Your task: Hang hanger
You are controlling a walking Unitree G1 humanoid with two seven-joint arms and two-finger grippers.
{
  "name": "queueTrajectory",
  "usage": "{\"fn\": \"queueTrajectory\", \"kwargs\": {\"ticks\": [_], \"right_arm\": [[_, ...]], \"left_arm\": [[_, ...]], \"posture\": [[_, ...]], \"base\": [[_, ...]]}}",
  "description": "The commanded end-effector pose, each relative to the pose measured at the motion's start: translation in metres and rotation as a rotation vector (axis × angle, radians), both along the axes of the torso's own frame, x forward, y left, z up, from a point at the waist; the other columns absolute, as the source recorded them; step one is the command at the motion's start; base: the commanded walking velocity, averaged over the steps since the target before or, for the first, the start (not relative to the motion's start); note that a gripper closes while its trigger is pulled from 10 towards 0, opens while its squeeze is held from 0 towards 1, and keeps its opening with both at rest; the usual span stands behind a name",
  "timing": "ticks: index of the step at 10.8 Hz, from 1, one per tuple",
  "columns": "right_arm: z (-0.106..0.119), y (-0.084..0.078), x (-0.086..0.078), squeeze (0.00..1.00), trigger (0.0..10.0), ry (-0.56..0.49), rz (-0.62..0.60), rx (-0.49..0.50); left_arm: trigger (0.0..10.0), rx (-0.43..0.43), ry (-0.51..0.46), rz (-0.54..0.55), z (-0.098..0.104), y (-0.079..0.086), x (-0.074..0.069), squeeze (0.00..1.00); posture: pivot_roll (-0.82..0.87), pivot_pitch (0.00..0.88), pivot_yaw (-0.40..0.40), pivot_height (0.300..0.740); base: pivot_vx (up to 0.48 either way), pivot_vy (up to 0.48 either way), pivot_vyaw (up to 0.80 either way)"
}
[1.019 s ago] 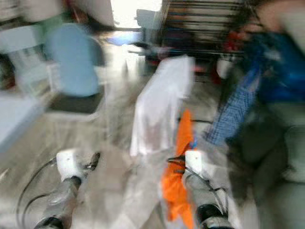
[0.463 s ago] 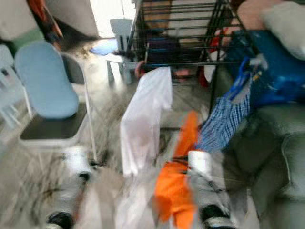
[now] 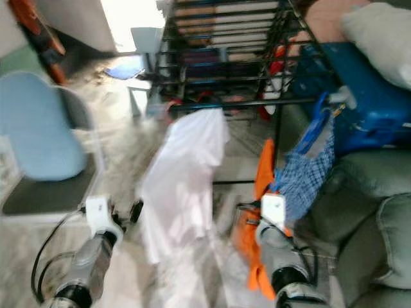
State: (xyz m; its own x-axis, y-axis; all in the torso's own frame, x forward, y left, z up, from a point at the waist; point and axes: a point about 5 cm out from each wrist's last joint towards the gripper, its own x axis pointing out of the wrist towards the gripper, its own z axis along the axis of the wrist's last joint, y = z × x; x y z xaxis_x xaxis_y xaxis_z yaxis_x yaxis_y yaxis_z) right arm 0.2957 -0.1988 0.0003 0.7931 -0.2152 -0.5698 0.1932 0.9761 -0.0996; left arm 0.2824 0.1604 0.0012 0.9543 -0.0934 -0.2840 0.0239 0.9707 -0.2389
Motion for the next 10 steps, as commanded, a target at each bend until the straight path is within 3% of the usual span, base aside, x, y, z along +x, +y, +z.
{"fn": "queueTrajectory", "kwargs": {"ticks": [1, 5, 7, 10], "right_arm": [[0.008, 0.001, 0.008, 0.00, 10.0, -0.045, -0.009, 0.000], [0.007, 0.009, 0.007, 0.00, 10.0, -0.046, 0.000, 0.012], [0.003, 0.011, 0.002, 0.00, 10.0, -0.045, 0.020, -0.009], [0.020, 0.003, 0.011, 0.00, 10.0, -0.144, 0.022, -0.078]], "left_arm": [[10.0, 0.003, 0.019, -0.019, -0.004, -0.001, -0.003, 0.00], [10.0, 0.005, 0.027, -0.020, -0.006, 0.000, -0.006, 0.00], [10.0, 0.009, 0.031, -0.028, -0.007, -0.002, -0.007, 0.00], [10.0, 0.011, 0.036, -0.035, -0.008, -0.002, -0.008, 0.00]], "posture": [[-0.15, 0.000, 0.067, 0.740], [-0.14, 0.000, 0.064, 0.740], [-0.15, 0.000, 0.068, 0.740], [-0.15, 0.000, 0.071, 0.740]], "base": [[0.337, 0.341, 0.00], [0.319, 0.339, 0.00], [0.000, 0.000, 0.00], [0.000, 0.000, 0.00]]}}
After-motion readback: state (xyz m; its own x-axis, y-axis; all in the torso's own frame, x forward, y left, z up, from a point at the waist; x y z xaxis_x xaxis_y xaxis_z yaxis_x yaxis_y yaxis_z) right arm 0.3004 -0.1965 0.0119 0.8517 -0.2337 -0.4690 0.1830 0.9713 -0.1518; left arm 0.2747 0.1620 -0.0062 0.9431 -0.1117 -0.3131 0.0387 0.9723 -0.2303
